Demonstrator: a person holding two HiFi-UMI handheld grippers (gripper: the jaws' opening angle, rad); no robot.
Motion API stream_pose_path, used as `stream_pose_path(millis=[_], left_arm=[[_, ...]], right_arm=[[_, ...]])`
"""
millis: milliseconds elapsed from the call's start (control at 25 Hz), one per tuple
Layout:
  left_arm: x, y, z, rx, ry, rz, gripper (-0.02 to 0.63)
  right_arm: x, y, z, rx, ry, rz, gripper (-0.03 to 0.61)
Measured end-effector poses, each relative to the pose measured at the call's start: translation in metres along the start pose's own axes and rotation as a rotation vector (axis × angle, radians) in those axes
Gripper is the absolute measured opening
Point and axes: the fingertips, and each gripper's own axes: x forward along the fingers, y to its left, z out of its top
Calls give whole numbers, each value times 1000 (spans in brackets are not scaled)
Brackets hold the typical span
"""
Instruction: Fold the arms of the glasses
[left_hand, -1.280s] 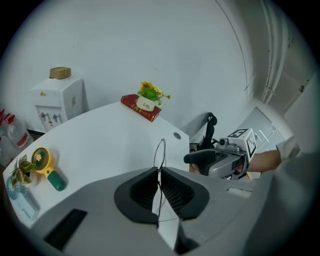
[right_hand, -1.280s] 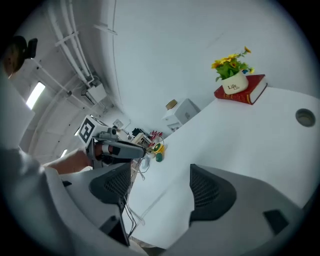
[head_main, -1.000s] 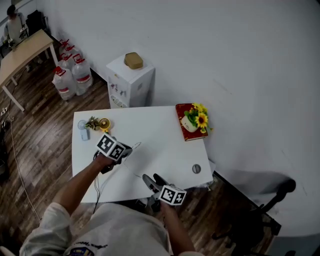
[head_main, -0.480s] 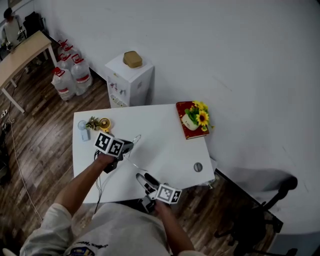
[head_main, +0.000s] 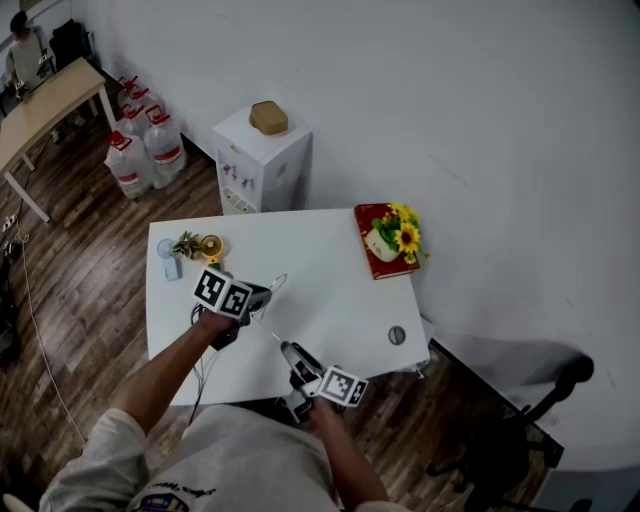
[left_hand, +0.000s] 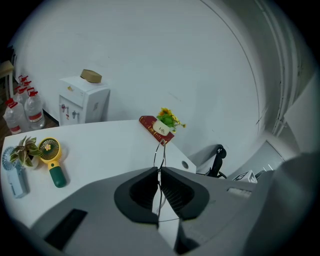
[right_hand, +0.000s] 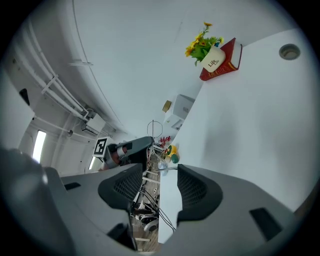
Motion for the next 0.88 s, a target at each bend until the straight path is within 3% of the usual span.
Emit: stream_pose_path(millis=[80,160,360,520,880], left_arm=[[1,-3,2,7,-3,-6,20],[1,-5,3,18,-12,-11,20],[0,-9,8,49,-42,-18,20],[-1,-13,8,73,-55,-20,18],[-2,-32,9,150,-54,-28,18]], right_arm=[[2,9,7,-61,-6,52,170],[0,5,9,-53,-12,28,114],[0,12,18,-64,-33,65,104],[7,34,30,-135,-60,190,103],[5,41,58,-169,-113,185,92]])
